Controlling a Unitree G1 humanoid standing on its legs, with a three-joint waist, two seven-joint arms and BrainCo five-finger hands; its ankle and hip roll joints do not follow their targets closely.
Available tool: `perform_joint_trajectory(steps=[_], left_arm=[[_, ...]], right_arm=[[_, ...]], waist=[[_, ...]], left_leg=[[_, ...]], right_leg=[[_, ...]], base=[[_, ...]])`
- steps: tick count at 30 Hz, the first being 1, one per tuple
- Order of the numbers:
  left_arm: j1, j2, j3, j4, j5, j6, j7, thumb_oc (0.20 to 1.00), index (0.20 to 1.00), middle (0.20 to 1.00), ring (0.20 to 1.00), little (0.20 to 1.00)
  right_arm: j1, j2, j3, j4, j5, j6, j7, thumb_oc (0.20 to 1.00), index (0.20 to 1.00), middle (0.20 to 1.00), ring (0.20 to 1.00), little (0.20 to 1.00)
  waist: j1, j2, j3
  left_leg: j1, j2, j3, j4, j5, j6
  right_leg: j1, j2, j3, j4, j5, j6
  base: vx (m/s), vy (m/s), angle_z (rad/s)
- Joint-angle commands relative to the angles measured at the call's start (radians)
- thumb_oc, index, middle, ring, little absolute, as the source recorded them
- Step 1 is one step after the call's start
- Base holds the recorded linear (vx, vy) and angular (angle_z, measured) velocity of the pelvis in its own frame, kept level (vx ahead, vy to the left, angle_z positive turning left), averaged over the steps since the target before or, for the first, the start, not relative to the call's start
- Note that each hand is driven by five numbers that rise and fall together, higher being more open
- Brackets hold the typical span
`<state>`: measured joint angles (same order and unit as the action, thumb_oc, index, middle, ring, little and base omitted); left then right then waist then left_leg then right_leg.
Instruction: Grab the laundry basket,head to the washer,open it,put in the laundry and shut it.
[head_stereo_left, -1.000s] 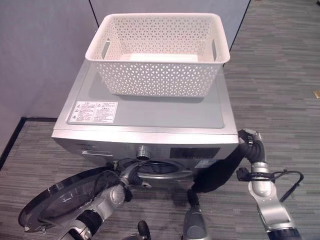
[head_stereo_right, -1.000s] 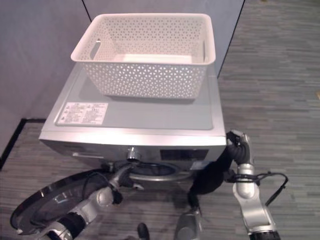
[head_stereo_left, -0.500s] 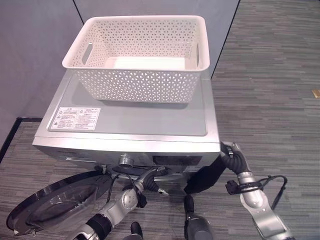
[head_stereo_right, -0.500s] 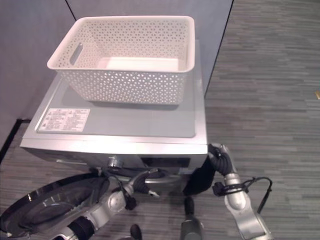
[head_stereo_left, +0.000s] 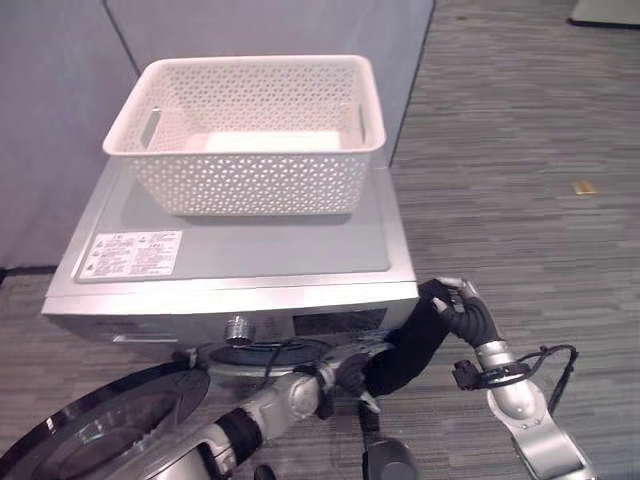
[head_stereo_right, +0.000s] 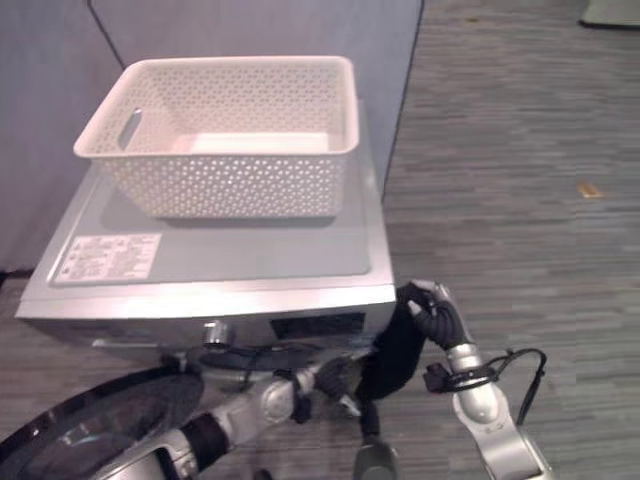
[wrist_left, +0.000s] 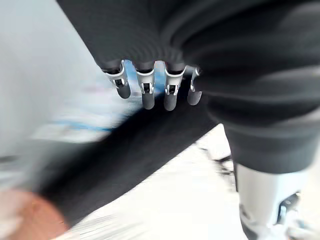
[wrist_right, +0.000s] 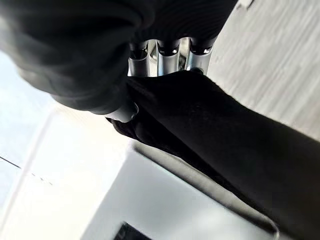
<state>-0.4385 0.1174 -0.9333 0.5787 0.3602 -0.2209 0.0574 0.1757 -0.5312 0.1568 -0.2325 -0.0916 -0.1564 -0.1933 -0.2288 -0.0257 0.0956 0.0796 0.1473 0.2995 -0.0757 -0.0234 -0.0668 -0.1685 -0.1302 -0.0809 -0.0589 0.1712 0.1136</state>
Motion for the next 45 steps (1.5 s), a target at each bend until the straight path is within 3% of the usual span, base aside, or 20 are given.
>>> perform_joint_trajectory(steps=[1,5,14,27,34,45], left_arm=[[-0.064,-0.023,-0.003,0.05,-0.045,-0.06,0.007,1.0,1.0,1.0,1.0,1.0],[-0.087,-0.026,0.013,0.026,-0.094,-0.061,0.01,1.0,1.0,1.0,1.0,1.0],[-0.088,-0.042,0.005,0.028,-0.123,-0.061,-0.01,1.0,1.0,1.0,1.0,1.0],[-0.106,-0.035,-0.037,-0.041,-0.136,-0.061,-0.063,1.0,1.0,1.0,1.0,1.0],[-0.122,-0.037,-0.011,-0.009,-0.052,-0.051,0.02,1.0,1.0,1.0,1.0,1.0],[-0.229,-0.113,0.024,0.154,0.116,-0.02,0.196,1.0,1.0,1.0,1.0,1.0]], right_arm=[[-0.013,-0.009,-0.044,-0.098,0.024,-0.079,-0.028,0.2,0.2,0.2,0.2,0.2],[0.089,-0.019,-0.105,-0.124,0.039,-0.082,-0.018,0.2,0.2,0.2,0.2,0.2],[0.118,-0.024,-0.135,-0.19,0.078,-0.101,0.01,0.2,0.2,0.2,0.2,0.2],[0.045,-0.027,-0.254,-0.285,0.113,-0.118,-0.047,0.2,0.2,0.2,0.2,0.2],[0.049,-0.024,-0.262,-0.319,0.144,-0.13,-0.045,0.2,0.2,0.2,0.2,0.2],[-0.035,-0.064,-0.163,-0.35,0.207,-0.16,-0.036,0.2,0.2,0.2,0.2,0.2]], waist=[[-0.007,-0.043,-0.033],[-0.041,-0.039,-0.039],[-0.042,-0.03,-0.044],[-0.049,-0.01,-0.045],[-0.066,0.0,-0.04],[-0.091,-0.003,-0.046]], left_leg=[[-0.028,0.053,-0.007,0.089,-0.049,-0.023],[-0.007,0.057,0.013,0.075,-0.044,-0.026],[-0.001,0.054,-0.001,0.056,-0.038,-0.029],[-0.003,0.057,-0.007,0.063,-0.034,-0.04],[0.007,0.068,0.019,0.061,-0.024,-0.048],[0.029,0.095,0.052,0.035,0.004,-0.066]], right_leg=[[0.098,-0.045,0.036,0.121,-0.199,0.068],[0.097,-0.032,0.065,0.113,-0.195,0.068],[0.115,-0.039,0.049,0.097,-0.193,0.066],[0.128,-0.036,0.047,0.093,-0.2,0.059],[0.118,-0.024,0.064,0.098,-0.202,0.055],[0.113,0.005,0.08,0.091,-0.205,0.043]], base=[[0.02,-0.023,-0.31],[0.0,-0.017,-0.17],[0.0,-0.001,-0.04],[0.0,-0.019,0.06],[-0.01,-0.037,-0.04],[0.0,-0.054,-0.12]])
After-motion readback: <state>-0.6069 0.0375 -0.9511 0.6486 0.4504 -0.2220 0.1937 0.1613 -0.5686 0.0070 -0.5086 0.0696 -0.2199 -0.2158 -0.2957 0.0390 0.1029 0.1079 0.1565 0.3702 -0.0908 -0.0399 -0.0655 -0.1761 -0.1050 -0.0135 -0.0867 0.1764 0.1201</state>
